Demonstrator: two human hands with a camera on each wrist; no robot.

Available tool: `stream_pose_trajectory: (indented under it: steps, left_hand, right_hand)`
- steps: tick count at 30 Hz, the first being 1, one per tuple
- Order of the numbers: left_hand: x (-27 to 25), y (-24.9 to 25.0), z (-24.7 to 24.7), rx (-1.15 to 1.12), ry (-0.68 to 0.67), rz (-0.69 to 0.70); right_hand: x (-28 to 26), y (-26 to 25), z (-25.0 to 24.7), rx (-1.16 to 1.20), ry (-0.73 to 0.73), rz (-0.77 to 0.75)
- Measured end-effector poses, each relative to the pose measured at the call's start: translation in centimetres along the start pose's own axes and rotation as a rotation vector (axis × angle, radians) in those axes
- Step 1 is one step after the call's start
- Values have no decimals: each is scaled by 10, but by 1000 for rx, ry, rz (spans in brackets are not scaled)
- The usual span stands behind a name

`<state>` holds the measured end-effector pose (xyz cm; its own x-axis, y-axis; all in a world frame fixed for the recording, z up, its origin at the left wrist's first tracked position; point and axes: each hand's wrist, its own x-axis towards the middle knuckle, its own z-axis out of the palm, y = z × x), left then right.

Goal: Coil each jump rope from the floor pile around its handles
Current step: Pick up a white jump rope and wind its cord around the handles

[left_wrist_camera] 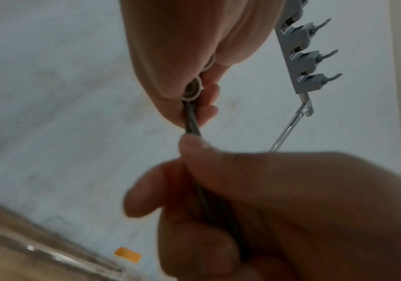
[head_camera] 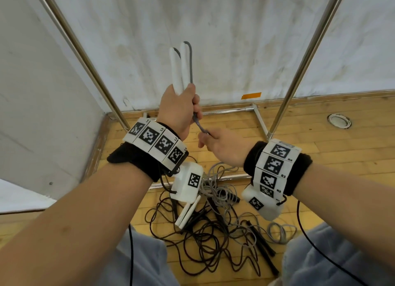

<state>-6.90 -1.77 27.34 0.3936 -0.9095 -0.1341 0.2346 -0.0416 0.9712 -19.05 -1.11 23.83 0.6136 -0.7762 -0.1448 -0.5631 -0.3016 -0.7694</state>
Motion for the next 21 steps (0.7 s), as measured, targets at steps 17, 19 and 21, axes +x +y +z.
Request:
stream_pose_trajectory:
  steps: [17,19,21]
  left_hand:
    - [28,-27,-48,1382,-57,215]
    - [25,-26,-45,1371,-164,187]
    - [20,-26,-40,1305,-291,164]
  right_hand:
    - [3,28,-54,-160,233,-98]
    - [3,28,-60,-164,262,-100]
    - [3,26,-65,-180,287,-107]
